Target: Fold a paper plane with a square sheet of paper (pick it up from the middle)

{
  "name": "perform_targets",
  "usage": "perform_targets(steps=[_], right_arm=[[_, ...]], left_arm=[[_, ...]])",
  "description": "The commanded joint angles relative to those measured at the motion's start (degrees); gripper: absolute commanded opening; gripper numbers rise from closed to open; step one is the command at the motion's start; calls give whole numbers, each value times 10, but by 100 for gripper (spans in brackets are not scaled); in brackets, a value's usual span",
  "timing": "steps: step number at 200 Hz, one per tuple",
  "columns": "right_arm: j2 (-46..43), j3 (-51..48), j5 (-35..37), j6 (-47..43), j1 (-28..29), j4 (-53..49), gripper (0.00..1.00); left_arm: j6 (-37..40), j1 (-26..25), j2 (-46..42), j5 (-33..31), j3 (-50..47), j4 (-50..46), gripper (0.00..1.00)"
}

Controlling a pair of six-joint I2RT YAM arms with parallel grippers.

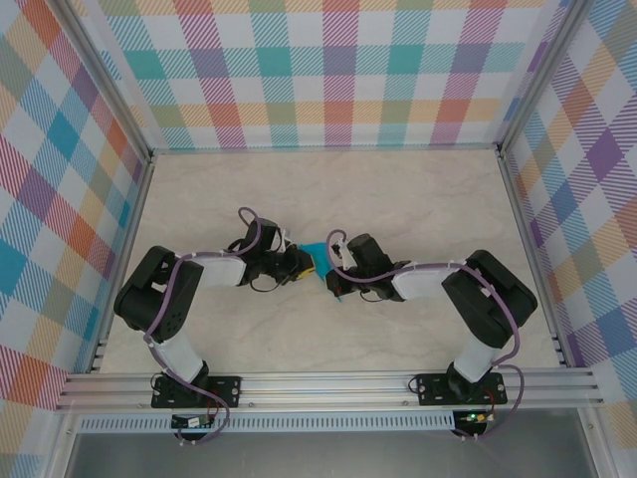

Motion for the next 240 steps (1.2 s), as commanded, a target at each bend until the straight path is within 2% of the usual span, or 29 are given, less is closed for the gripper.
perform_targets(steps=[1, 87, 240], right_arm=[[-7, -14, -59, 43, -14, 45, 0], [15, -34, -121, 102, -42, 92, 0], [65, -12, -129, 129, -48, 47, 0]], left_arm=[[2, 2, -10, 18, -16, 46, 15], [-12, -13, 18, 43, -10, 104, 15], [-17, -25, 86, 53, 1, 143, 13]])
